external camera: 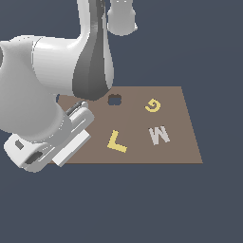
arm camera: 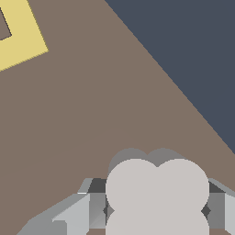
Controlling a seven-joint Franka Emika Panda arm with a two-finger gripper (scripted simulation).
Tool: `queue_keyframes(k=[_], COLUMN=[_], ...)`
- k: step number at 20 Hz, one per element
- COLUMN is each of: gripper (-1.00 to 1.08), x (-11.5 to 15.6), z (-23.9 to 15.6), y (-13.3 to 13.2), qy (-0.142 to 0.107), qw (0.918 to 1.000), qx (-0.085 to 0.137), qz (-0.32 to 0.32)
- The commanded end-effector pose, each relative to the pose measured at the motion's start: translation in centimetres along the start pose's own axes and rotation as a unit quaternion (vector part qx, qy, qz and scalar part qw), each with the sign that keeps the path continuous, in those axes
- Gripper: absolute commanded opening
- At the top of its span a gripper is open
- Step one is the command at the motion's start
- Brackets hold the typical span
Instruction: Insert a designated object into the corresponding slot on a board.
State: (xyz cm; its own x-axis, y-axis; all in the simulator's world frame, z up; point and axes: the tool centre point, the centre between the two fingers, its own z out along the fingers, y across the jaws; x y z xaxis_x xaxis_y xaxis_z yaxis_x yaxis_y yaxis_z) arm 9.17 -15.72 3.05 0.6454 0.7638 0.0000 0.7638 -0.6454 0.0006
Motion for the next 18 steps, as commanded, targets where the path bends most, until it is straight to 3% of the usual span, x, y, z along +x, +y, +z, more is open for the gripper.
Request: queue_keyframes(k=[1, 18], gripper=[-1.0, -1.0], x=[0.02, -0.52], z=[0.05, -0.29], y=[-0.03, -0.98], qy=[0.0, 0.0], qw=[1.0, 0.9998], qx=[0.0, 0.001], qz=[0.0, 0.02])
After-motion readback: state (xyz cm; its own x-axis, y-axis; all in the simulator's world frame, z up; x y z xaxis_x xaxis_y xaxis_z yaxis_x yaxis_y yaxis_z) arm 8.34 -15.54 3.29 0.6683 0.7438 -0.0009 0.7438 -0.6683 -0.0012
